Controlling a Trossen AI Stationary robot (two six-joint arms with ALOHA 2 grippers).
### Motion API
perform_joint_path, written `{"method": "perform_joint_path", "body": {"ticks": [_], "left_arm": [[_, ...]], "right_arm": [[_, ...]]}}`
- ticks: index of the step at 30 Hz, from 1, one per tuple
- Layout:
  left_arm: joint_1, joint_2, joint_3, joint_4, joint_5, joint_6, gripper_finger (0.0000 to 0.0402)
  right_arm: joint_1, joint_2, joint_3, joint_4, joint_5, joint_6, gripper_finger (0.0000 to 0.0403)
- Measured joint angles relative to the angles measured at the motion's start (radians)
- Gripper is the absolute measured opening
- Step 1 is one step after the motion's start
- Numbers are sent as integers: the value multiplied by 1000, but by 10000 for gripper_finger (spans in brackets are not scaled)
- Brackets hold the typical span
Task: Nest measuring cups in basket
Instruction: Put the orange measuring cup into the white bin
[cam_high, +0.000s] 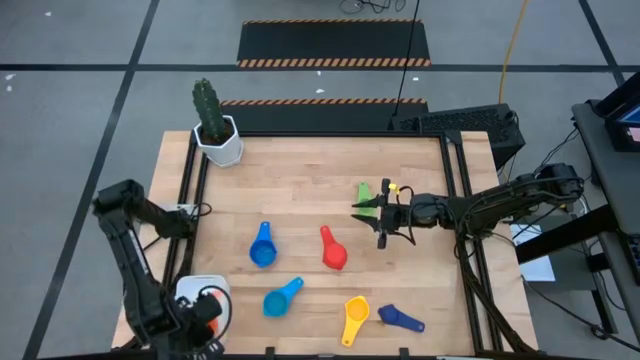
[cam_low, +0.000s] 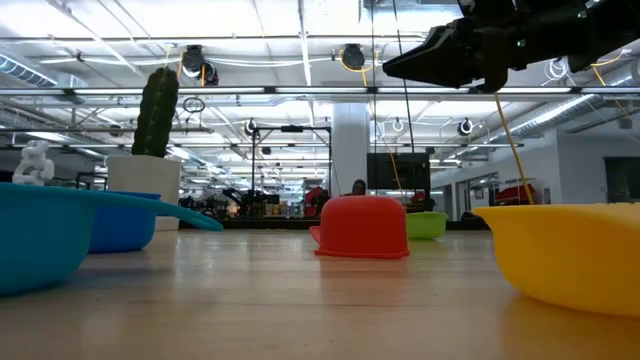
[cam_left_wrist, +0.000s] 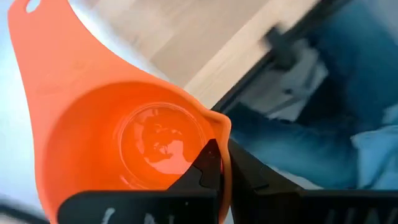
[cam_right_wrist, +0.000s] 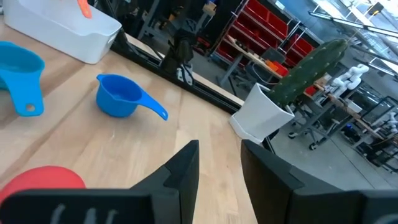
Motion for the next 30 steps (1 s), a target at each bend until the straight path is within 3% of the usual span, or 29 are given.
{"method": "perform_joint_path", "body": {"ticks": [23,30], "left_arm": [[-24,226,0,-108,22,-121,8],[-24,247,0,-109,19,-150,36]], "right_arm": [[0,0,0,-7,0,0,114],[0,0,0,-14,0,0,114]]}}
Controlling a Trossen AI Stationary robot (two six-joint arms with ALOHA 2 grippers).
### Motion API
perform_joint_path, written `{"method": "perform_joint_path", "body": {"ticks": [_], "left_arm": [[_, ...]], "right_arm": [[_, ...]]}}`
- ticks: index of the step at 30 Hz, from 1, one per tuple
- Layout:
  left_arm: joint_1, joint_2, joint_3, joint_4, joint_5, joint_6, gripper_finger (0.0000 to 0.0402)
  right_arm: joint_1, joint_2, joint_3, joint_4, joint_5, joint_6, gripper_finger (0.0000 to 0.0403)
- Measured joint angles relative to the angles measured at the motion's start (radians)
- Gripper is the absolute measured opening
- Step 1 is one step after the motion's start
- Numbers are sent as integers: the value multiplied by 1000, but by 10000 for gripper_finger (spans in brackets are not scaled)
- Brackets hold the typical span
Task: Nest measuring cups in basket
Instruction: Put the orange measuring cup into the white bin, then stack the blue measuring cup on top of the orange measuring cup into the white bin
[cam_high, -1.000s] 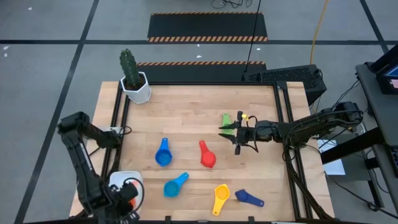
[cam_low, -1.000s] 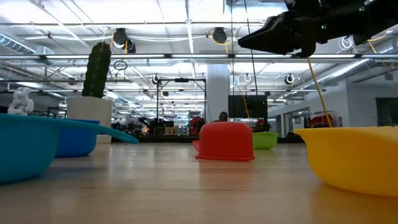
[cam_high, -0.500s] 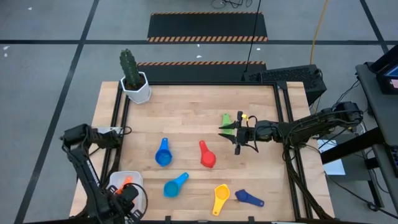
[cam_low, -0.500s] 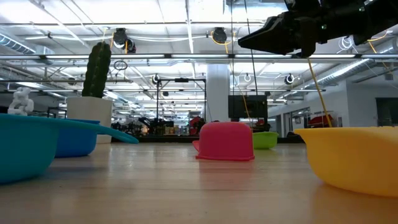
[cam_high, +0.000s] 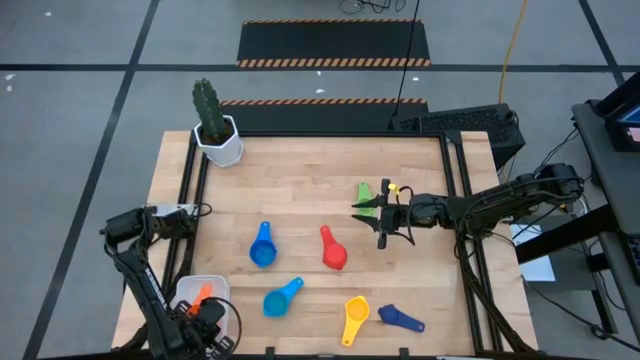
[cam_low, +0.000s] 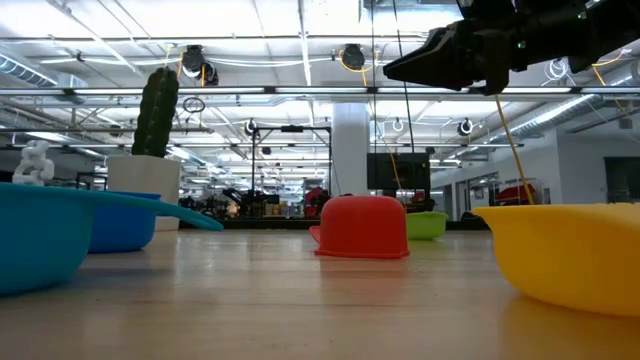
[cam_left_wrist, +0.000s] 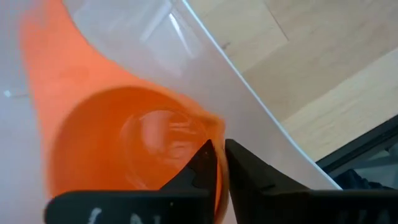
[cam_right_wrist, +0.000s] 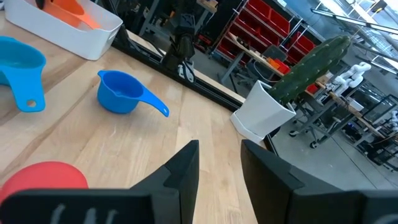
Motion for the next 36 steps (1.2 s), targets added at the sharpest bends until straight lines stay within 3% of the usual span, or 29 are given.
{"method": "perform_joint_path", "body": {"ticks": [14,26,36], "left_arm": [[-5,-4,0,-10,0,-21,124],[11,-125,-2,-91,-4,-8,134],[87,-209,-2,-139,-203,155,134]], "right_arm": [[0,0,0,-6,0,0,114],[0,0,0,-29,0,0,114],[0,0,0,-37,-52,49,114]]}}
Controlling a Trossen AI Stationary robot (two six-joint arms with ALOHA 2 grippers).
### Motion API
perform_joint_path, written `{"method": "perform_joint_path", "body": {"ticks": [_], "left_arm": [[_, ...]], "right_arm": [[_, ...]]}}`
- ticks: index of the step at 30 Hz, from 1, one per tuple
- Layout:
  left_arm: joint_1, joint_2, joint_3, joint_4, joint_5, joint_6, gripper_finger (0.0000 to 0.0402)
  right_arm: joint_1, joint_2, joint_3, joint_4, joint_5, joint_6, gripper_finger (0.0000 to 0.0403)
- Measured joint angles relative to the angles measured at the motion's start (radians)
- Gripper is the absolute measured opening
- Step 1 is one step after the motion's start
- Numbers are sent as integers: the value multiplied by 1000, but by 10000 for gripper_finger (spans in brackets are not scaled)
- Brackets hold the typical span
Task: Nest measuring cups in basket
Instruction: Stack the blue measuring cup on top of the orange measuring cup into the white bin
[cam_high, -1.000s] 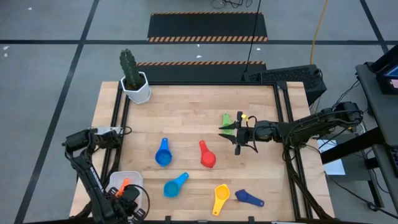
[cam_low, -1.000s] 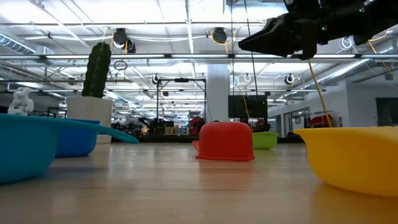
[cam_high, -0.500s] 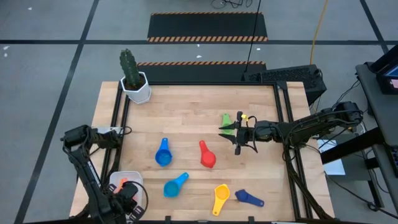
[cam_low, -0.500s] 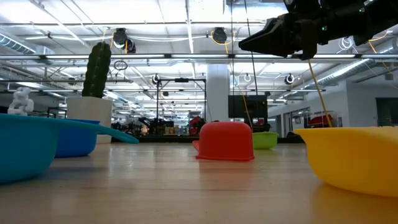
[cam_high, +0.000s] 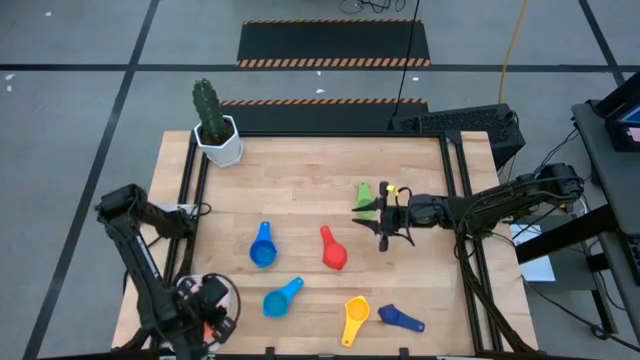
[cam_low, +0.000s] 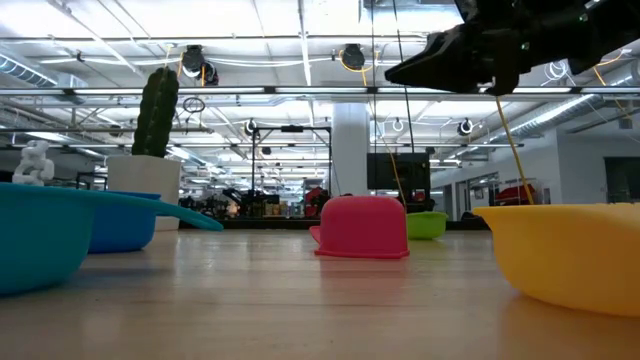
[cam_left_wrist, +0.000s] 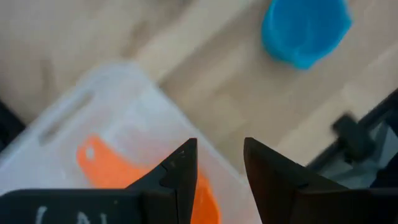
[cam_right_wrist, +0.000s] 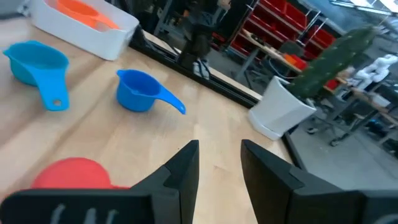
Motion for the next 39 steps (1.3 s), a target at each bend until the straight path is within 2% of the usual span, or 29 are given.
{"method": "perform_joint_path", "body": {"ticks": [5,11,19,23,26,29,34,39], "left_arm": [[83,-33,0,-58,-114,127,134],[204,-48,0,-84,-215,355,134],[407,-49,0,-75,-222,729,134],[472,-100,-28,54,-289,971,134],[520,-195,-107,196,-294,1074,134],[573,-302,-224,317,-293,1087,134],[674,-463,-414,431,-247,862,134],[681,-549,-563,598,-190,880,134]], "right_arm": [[0,0,0,-28,-3,30,114],[0,0,0,-109,2,30,114],[0,0,0,-153,3,30,114],[0,0,0,-188,7,30,114],[0,0,0,-204,7,33,114],[0,0,0,-206,7,31,114],[-2,0,0,-206,8,4,114],[-31,0,0,-209,5,-6,114]]}}
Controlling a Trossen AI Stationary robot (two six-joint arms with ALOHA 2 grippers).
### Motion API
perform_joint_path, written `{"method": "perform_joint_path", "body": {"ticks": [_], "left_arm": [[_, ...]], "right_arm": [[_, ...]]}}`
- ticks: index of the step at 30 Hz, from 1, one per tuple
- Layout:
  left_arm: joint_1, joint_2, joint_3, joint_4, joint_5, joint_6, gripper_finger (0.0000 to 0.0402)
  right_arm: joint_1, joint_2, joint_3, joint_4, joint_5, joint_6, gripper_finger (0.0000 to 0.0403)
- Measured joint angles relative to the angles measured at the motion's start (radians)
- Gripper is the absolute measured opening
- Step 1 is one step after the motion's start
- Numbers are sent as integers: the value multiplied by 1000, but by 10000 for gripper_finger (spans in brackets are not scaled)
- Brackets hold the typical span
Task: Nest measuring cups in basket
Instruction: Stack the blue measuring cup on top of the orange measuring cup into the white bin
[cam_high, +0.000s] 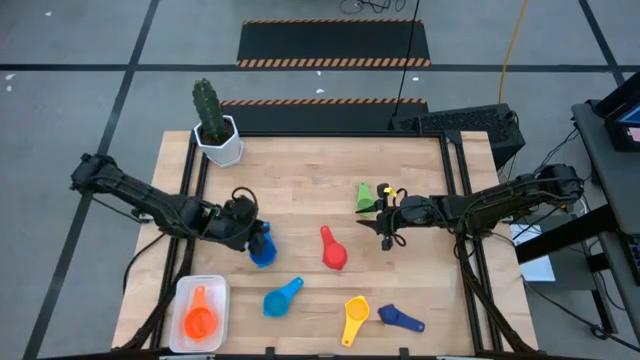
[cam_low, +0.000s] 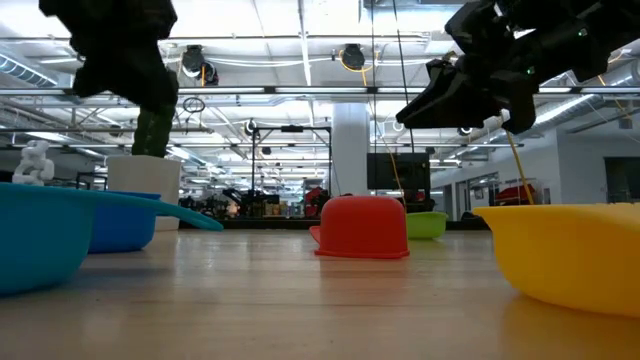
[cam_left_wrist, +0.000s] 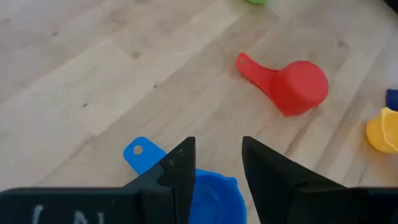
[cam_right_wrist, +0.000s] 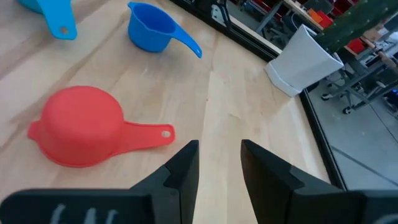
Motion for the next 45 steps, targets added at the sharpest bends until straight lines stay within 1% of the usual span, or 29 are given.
{"method": "perform_joint_path", "body": {"ticks": [3,5,10,11,13,14,15,17,21,24,30,33,36,38,43,45], "left_arm": [[6,-5,-63,13,7,-69,134],[12,-6,-84,21,9,-116,134],[11,-6,-96,27,17,-145,134],[11,-6,-95,25,17,-171,134],[19,-6,-95,7,17,-251,134],[27,-4,-95,-10,37,-275,134],[38,1,-95,-23,80,-287,134],[55,16,-96,-37,170,-282,134],[84,19,-95,-38,181,-255,138],[110,19,-95,-44,190,-227,166],[168,19,-151,-24,254,-206,267],[178,19,-197,44,276,-203,303],[180,19,-252,194,292,-188,315],[179,19,-288,274,315,-195,311],[179,19,-361,352,334,-218,284],[179,19,-391,418,336,-210,273]], "right_arm": [[-20,0,0,0,-1,-30,114],[-31,0,0,0,-3,-53,114],[-59,0,0,3,-5,-108,114],[-66,0,0,5,-7,-119,114],[-86,0,0,7,-37,-133,114],[-98,0,0,8,-59,-140,114],[-108,0,0,9,-80,-145,114],[-130,0,0,8,-130,-148,114],[-167,0,0,8,-213,-149,114],[-180,0,0,8,-215,-148,114],[-181,0,0,-2,-215,-144,114],[-181,0,0,-5,-215,-136,114],[-181,0,0,-10,-214,-131,114],[-181,0,0,-10,-215,-124,114],[-176,0,0,-18,-215,-112,114],[-176,0,0,-19,-217,-95,114]]}}
